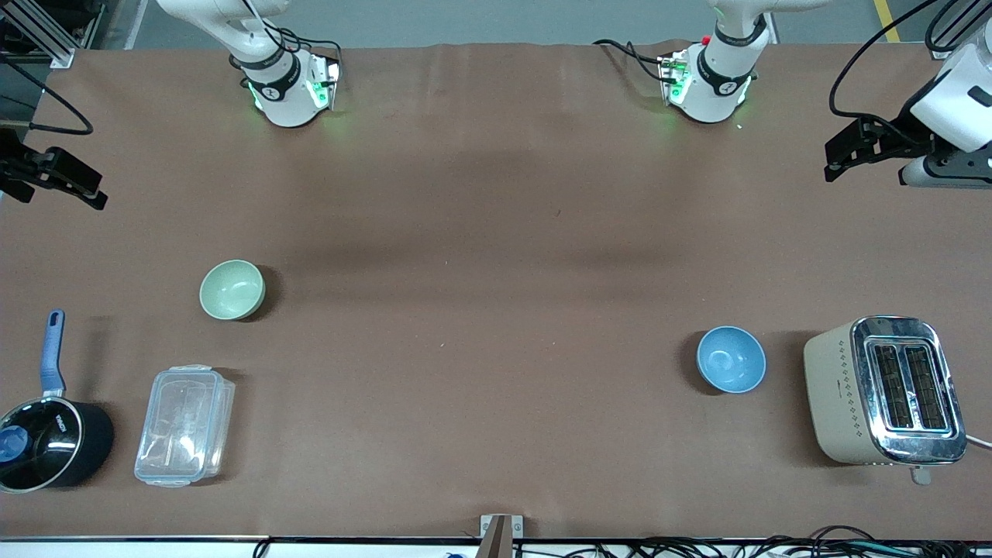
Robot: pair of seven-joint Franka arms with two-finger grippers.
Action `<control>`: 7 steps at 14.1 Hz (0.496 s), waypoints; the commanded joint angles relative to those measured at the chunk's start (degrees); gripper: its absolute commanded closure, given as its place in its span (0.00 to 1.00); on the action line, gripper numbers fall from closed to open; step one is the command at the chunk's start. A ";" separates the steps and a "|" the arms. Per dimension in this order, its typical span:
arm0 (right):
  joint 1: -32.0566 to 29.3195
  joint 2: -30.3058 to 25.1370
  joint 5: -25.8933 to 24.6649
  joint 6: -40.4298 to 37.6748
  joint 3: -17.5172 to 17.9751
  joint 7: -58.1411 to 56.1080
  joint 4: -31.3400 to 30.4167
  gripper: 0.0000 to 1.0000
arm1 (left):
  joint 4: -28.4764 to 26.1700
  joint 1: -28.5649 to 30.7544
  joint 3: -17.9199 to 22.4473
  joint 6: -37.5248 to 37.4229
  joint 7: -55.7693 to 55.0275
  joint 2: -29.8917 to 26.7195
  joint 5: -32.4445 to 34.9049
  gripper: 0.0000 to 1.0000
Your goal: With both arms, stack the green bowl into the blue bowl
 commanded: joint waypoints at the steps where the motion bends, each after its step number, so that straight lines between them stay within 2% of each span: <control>1: -0.45 0.33 0.97 -0.57 0.03 -2.01 0.84 0.00 | 1.92 -0.03 -0.16 -1.45 1.57 0.88 0.00 0.00; 4: -0.45 0.33 0.97 -0.48 0.03 -2.02 0.84 0.00 | 3.58 0.50 -0.08 -1.54 1.66 2.37 -0.09 0.00; 7: -0.54 0.33 0.97 -0.66 0.02 -2.02 0.84 0.00 | 4.03 0.68 0.36 -0.49 1.75 7.62 0.00 0.00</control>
